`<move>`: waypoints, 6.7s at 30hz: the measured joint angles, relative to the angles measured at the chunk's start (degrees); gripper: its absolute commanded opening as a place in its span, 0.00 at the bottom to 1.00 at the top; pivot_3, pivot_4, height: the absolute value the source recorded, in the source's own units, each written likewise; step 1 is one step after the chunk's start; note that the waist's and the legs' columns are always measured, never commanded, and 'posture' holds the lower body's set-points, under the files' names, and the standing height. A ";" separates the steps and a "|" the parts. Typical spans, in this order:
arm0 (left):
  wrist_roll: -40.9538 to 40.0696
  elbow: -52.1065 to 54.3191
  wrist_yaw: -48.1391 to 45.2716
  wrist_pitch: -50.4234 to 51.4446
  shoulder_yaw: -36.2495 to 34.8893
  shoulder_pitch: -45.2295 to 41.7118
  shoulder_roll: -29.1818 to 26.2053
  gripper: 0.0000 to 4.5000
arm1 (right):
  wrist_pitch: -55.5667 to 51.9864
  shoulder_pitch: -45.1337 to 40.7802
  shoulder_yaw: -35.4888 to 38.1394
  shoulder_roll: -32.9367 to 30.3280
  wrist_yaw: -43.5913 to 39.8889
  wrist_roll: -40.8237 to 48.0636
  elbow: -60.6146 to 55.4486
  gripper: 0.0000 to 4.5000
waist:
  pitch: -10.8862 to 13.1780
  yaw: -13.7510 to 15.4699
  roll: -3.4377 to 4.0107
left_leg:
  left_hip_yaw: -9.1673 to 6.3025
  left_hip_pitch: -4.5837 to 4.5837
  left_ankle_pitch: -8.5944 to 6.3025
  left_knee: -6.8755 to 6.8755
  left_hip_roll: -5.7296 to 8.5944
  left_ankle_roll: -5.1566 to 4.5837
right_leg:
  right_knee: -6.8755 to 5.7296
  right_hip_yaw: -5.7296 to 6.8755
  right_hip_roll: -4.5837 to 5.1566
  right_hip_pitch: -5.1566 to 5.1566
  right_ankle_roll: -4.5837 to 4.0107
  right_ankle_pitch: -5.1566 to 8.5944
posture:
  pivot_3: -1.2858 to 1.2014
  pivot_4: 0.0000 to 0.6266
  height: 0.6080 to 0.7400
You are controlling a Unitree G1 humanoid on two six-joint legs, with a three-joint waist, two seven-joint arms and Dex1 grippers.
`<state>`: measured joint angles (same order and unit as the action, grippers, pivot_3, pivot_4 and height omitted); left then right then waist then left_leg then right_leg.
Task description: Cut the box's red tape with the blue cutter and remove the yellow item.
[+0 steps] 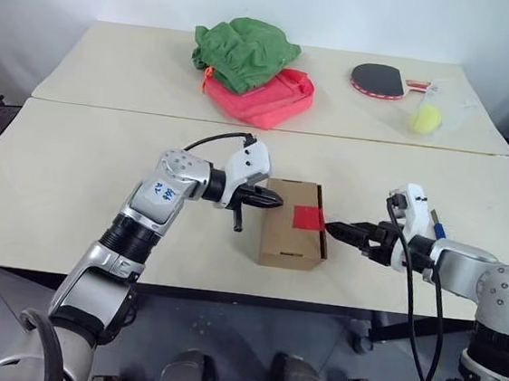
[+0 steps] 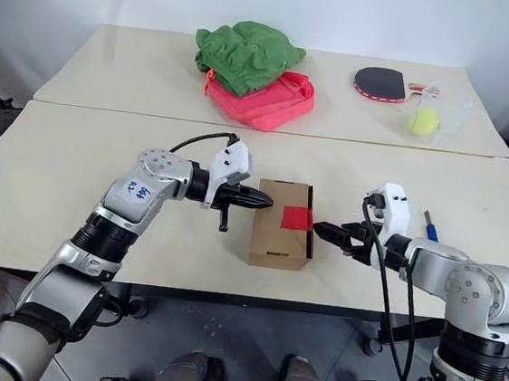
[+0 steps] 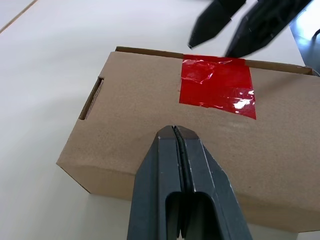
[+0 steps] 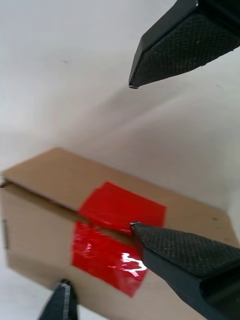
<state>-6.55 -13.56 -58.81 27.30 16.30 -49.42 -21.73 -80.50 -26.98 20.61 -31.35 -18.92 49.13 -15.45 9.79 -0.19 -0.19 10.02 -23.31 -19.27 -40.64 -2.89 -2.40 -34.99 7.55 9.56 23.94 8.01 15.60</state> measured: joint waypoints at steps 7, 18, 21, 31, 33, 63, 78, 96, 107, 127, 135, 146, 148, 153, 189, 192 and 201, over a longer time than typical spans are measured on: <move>0.00 0.54 0.01 0.25 0.07 0.20 0.00 0.00 | 0.23 -3.06 0.75 0.07 -0.19 0.98 0.44 1.00 | 0.00 0.06 0.00 | -0.01 0.00 0.00 0.01 0.00 0.00 | 0.00 0.01 0.00 0.00 0.00 0.00 | 0.52 0.24 1.00; 0.01 1.64 0.47 1.01 0.41 0.42 0.03 0.00 | 4.17 1.16 -2.74 -0.02 -1.64 -1.91 2.18 1.00 | 0.00 0.12 0.00 | -0.01 0.01 0.00 0.02 0.01 0.00 | 0.06 0.01 0.00 -0.05 0.00 0.00 | 0.52 0.24 1.00; 0.00 1.67 0.46 1.00 0.49 0.42 0.02 0.00 | 4.68 1.60 -3.80 -1.89 -2.29 -2.46 1.95 1.00 | -0.01 0.15 0.01 | -0.04 0.03 0.00 0.02 0.01 0.00 | 0.07 0.02 0.00 -0.09 0.00 0.00 | 0.52 0.24 1.00; 0.01 1.64 0.41 1.07 0.87 0.41 0.00 0.00 | 9.98 -0.39 -14.68 -11.21 -3.73 -8.80 -2.22 1.00 | -0.13 0.18 -0.07 | -0.12 0.13 0.00 0.01 0.00 -0.01 | 0.26 0.05 0.00 -0.29 0.00 0.00 | 0.52 0.24 1.00; 0.01 1.69 0.43 1.27 1.03 0.41 -0.03 0.00 | 10.74 -0.95 -16.16 -11.95 -4.09 -9.88 -2.32 1.00 | -0.18 0.18 -0.13 | -0.12 0.15 0.00 0.01 0.00 -0.01 | 0.28 0.05 0.00 -0.32 0.00 0.00 | 0.52 0.24 1.00; 4.13 3.75 3.76 -1.63 6.12 1.11 -0.10 0.00 | -0.87 -7.01 -15.82 -11.09 -4.07 -14.05 10.82 1.00 | -0.99 1.45 -0.09 | -0.22 0.14 -0.05 0.04 0.04 -0.13 | 0.45 0.06 0.17 -0.41 -0.03 0.01 | 0.52 0.24 1.00; 4.01 4.10 3.76 -1.08 5.06 1.99 -0.45 0.00 | 2.83 -1.99 -13.41 -10.87 -5.39 -16.98 8.46 1.00 | -1.22 0.83 0.10 | -0.19 0.21 -0.04 0.06 -0.06 -0.11 | 0.43 0.07 0.15 -0.41 -0.03 0.01 | 0.52 0.24 1.00; 4.02 5.96 3.84 0.16 4.29 2.82 -0.82 0.00 | 11.76 -5.82 -26.86 -11.34 -8.35 -23.90 7.75 1.00 | -1.22 0.24 0.11 | -0.16 0.19 -0.04 0.19 -0.13 -0.10 | 0.50 0.08 0.15 -0.37 -0.04 0.02 | 0.52 0.24 1.00; 3.86 6.37 3.87 0.57 3.98 2.94 -0.98 0.00 | 12.42 -3.74 -19.77 -9.43 -11.75 -22.15 10.59 1.00 | -1.25 0.14 0.06 | -0.15 0.22 -0.03 0.25 -0.14 -0.09 | 0.53 0.09 0.15 -0.38 -0.04 0.02 | 0.52 0.24 1.00; 3.36 6.20 2.04 -1.19 2.25 4.02 -1.71 0.00 | 11.73 -13.38 -20.75 -10.72 -41.62 -12.64 41.45 0.96 | -1.28 -0.31 0.01 | -0.02 0.42 0.01 0.53 0.03 -0.01 | 0.61 0.12 0.10 -0.42 -0.03 0.01 | 0.52 0.24 1.00; 2.96 7.58 1.71 -0.49 1.57 5.04 -2.86 0.00 | 14.01 -15.45 -27.01 -8.16 -46.99 -17.12 43.82 0.44 | -1.33 -1.19 -0.05 | -0.02 0.59 -0.04 0.65 -0.07 0.16 | 0.43 0.17 0.03 -0.43 -0.04 0.02 | 0.52 0.24 1.00; 2.95 8.56 1.72 0.32 1.37 5.50 -3.44 0.00 | 14.47 -20.55 -31.75 -6.42 -52.18 -22.14 49.81 0.37 | -1.33 -1.43 -0.05 | 0.00 0.81 -0.09 0.68 -0.25 0.25 | 0.24 0.16 0.03 -0.48 -0.06 0.03 | 0.52 0.24 1.00; 2.88 8.78 1.72 0.35 1.06 5.89 -3.46 0.00 | 14.31 -21.23 -33.26 -6.13 -53.70 -22.92 50.05 0.37 | -1.34 -1.44 -0.03 | 0.03 0.87 -0.12 0.69 -0.38 0.30 | 0.22 0.17 -0.01 -0.49 -0.09 0.05 | 0.52 0.24 1.00; 2.67 10.66 2.30 0.59 0.33 7.71 -3.71 0.00 | 13.81 -20.72 -35.40 -5.55 -57.09 -23.29 49.09 0.37 | -1.41 -1.42 -0.03 | 0.03 0.98 -0.27 0.69 -0.69 0.54 | 0.03 0.25 -0.26 -0.49 -0.22 0.12 | 0.52 0.24 1.00; 2.53 -2.90 5.55 -12.14 8.51 7.45 21.62 0.00 | -11.83 -7.85 -24.01 -35.78 -46.01 -13.22 24.47 0.00 | -2.03 1.65 0.15 | -0.09 0.04 -1.03 0.47 0.08 -0.24 | 1.19 1.25 0.32 -0.42 -0.35 0.19 | 0.52 0.24 1.00; 2.57 -5.19 6.57 -13.64 8.95 7.05 23.63 0.00 | -11.83 -7.30 -23.44 -40.57 -45.88 -11.20 22.99 0.00 | -1.89 1.67 0.34 | -0.07 0.03 -1.01 0.43 0.07 -0.22 | 1.18 1.58 0.50 -0.44 -0.32 0.17 | 0.52 0.24 1.00; 5.08 -12.49 11.94 -15.76 9.04 5.80 27.88 0.00 | -11.82 -12.37 -23.22 -47.20 -42.74 -7.23 21.61 0.00 | -1.85 1.66 0.38 | -0.04 0.04 -0.88 0.34 0.15 -0.53 | 1.32 1.72 1.01 -0.47 -0.26 0.14 | 0.52 0.24 1.00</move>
<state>-1.47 -26.05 -46.88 11.54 25.34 -43.62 6.15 -92.32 -39.35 -2.60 -78.55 -61.66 41.90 6.16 7.94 1.47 0.19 9.98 -23.27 -20.15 -40.29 -2.73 -2.93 -33.68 9.27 10.57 23.47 7.75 15.74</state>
